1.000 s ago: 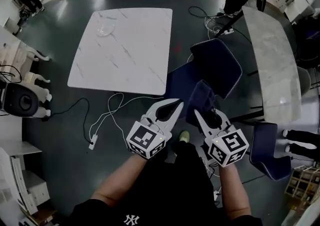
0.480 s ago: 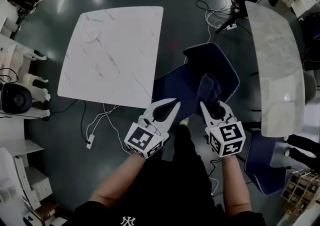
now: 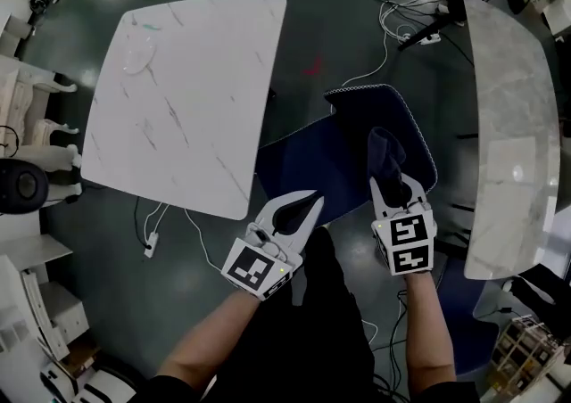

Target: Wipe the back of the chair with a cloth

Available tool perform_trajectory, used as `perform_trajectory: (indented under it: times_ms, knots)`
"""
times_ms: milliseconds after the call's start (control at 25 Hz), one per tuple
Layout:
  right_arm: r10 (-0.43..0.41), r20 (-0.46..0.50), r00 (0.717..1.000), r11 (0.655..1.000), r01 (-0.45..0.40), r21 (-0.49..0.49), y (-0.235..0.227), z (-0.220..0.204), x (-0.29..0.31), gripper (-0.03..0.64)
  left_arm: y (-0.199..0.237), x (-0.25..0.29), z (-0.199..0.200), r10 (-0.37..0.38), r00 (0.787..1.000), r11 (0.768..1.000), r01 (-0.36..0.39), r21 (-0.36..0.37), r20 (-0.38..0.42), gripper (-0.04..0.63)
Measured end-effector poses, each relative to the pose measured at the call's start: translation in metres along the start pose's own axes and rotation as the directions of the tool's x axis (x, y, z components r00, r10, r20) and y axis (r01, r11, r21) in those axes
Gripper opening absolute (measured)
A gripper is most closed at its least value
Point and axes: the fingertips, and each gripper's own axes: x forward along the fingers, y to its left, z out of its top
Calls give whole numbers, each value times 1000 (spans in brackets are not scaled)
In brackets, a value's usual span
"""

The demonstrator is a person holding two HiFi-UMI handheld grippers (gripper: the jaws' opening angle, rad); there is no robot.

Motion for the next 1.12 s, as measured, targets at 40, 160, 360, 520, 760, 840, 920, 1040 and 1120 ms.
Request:
perform_trajectory:
  times_ms: [40,160,360,520,760,840,920,1040,1120]
  knots:
    - [-23,-15,1000,1000,23,-12,-6,-3,12,77,7,7,-9,-5,1000,1000,5,-7,0,8]
    - [-118,-72,990,992,114,-56,-28,-14,42,77,22,28,-38,-25,1000,999,25,-32,3,8]
    - [-237,-145,961,968,220,-119,-56,-25,86,77,52,50,-77,-39,999,996,40,-78,12,8]
    - [-293,-188,938,953,269,-142,-73,-33,103,77,67,61,-94,-42,999,995,44,-93,18,8]
    - [-358,-219,908,932,333,-142,-95,-37,120,77,79,89,-103,-62,997,996,64,-59,44,8]
    - [-386,-234,893,921,355,-163,-103,-39,126,77,81,100,-104,-64,996,996,68,-63,59,8]
    - [-418,-252,873,904,374,-206,-110,-42,134,77,84,109,-106,-62,996,995,67,-74,69,8]
    - [-466,-279,840,876,395,-276,-115,-47,148,77,90,118,-116,-55,996,995,61,-85,68,8]
    - [-483,-297,824,866,398,-302,-114,-50,157,77,94,120,-125,-47,997,994,53,-93,65,8]
